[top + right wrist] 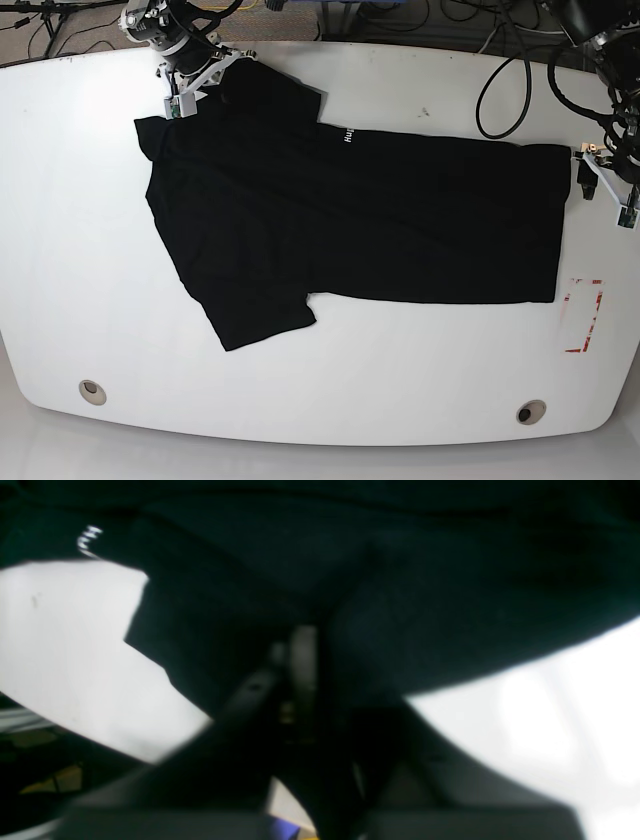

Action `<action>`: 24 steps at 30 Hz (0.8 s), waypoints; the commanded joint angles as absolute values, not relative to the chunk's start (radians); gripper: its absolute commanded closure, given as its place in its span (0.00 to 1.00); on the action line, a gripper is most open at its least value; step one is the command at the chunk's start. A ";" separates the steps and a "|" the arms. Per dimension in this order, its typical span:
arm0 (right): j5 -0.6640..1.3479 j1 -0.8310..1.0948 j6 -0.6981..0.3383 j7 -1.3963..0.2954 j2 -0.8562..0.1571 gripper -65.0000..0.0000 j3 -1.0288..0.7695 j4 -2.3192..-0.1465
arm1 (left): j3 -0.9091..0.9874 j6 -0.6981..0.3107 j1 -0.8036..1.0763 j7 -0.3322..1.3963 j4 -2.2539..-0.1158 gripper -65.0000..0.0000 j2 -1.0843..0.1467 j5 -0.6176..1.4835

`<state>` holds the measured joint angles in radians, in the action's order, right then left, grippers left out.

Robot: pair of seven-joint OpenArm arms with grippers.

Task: Fold the T-shirt properly
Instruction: 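Regrasp the shirt shoulder with the right gripper, then lift the shirt edge with both grippers, exposing the printed front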

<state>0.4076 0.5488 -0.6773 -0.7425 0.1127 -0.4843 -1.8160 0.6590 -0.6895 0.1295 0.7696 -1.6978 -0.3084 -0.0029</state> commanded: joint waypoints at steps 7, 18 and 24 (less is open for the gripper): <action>0.418 0.555 -0.684 -0.736 0.108 0.99 -0.478 -1.975 | 0.662 -0.684 0.142 0.751 -1.713 0.25 -0.329 0.004; 0.418 0.432 -0.684 -0.736 0.059 0.98 -0.407 -1.988 | 0.639 -0.684 0.147 0.751 -1.713 0.25 -0.329 0.004; 0.412 0.349 -0.679 -0.736 0.056 0.98 -0.407 -1.982 | 0.628 -0.684 0.147 0.751 -1.715 0.25 -0.329 0.004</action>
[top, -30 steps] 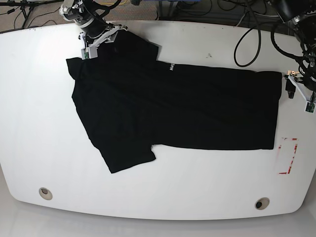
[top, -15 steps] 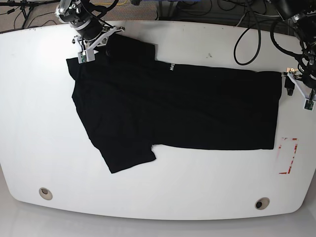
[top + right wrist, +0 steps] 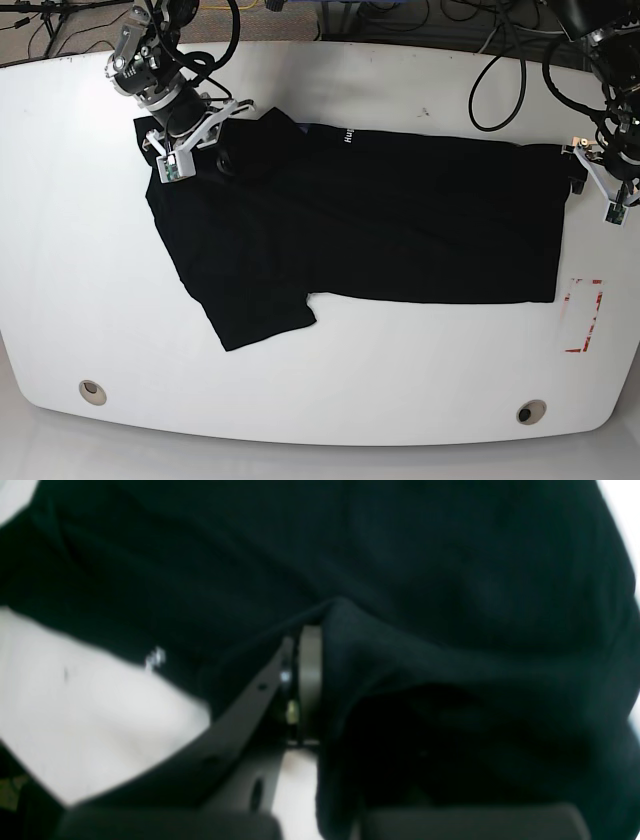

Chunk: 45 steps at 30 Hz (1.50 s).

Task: Fold the T-shirt properly
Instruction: 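Lift the shirt edge with both grippers, exposing the printed front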

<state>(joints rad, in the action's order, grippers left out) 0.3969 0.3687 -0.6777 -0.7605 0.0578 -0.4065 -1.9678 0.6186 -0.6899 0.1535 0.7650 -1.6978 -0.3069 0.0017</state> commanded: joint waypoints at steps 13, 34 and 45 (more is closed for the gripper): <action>0.414 0.191 -0.676 -0.736 0.001 0.87 -0.407 -1.807 | 0.627 -0.684 0.147 0.751 -1.713 0.25 -0.329 0.004; 0.407 0.263 -0.673 -0.736 -0.137 0.25 -0.417 -1.899 | 0.565 -0.684 0.143 0.750 -1.713 0.25 -0.326 0.013; 0.398 0.412 -0.645 -0.731 -0.171 0.25 -0.513 -1.902 | 0.572 -0.684 0.162 0.750 -1.701 0.25 -0.326 0.186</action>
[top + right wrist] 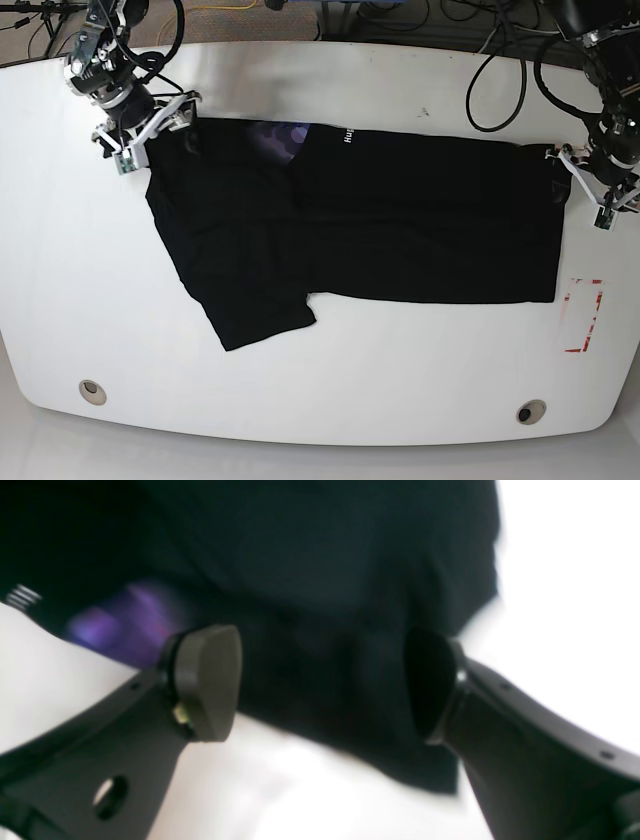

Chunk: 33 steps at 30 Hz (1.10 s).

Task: Fold the T-shirt properly
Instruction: 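Lift the shirt edge with both grippers, exposing the printed front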

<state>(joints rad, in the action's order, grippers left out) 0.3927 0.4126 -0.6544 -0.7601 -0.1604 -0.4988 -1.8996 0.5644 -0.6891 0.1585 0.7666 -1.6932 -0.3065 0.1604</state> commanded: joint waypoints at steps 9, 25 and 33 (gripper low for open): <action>0.302 0.392 -0.654 -0.722 -0.171 0.25 -0.582 -1.821 | 0.572 -0.684 0.183 0.750 -1.698 0.25 -0.323 0.266; 0.309 0.357 -0.654 -0.641 -0.171 0.32 -0.584 -1.655 | 0.627 -0.684 0.193 0.750 -1.690 0.25 -0.323 0.286; 0.311 0.357 -0.654 -0.641 -0.170 0.77 -0.584 -1.653 | 0.628 -0.684 0.188 0.750 -1.592 0.25 -0.323 0.288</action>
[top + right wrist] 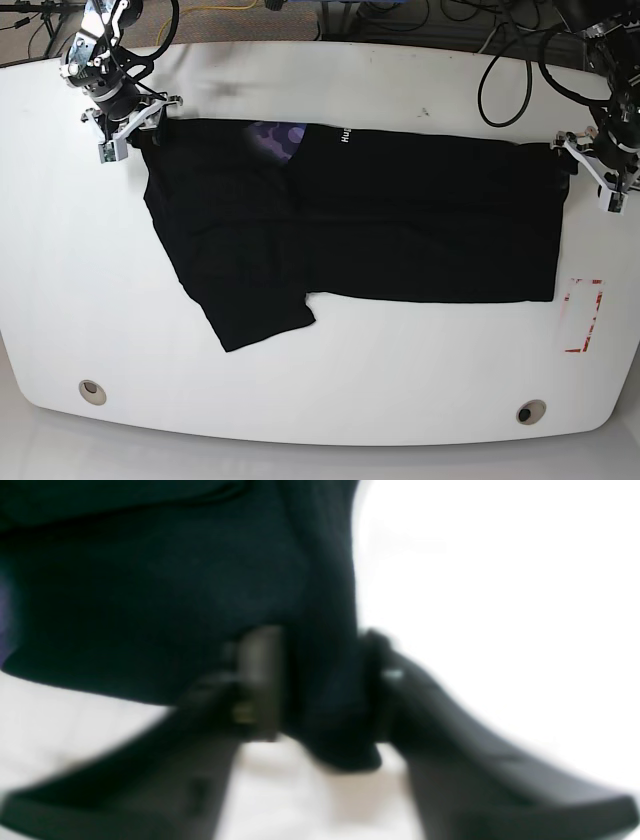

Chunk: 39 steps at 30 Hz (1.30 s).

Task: Fold the T-shirt properly
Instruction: 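Lift the shirt edge with both grippers, exposing the printed front, then drag the shirt with both grippers toward the robot's table edge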

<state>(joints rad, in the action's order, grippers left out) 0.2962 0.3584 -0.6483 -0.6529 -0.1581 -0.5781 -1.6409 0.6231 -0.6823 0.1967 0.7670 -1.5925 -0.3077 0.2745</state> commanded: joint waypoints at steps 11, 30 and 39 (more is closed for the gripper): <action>0.308 0.357 -0.654 -0.642 -0.148 0.83 -0.582 -1.655 | 0.604 -0.698 0.188 0.750 -1.521 0.25 -0.321 0.286; 0.303 0.357 -0.654 -0.644 -0.139 1.00 -0.558 -1.658 | 0.513 -0.698 0.226 0.750 -1.448 0.90 -0.328 0.277; 0.303 0.392 -0.654 -0.645 -0.147 0.99 -0.562 -1.661 | 0.519 -0.698 0.306 0.751 -1.547 1.00 -0.323 0.223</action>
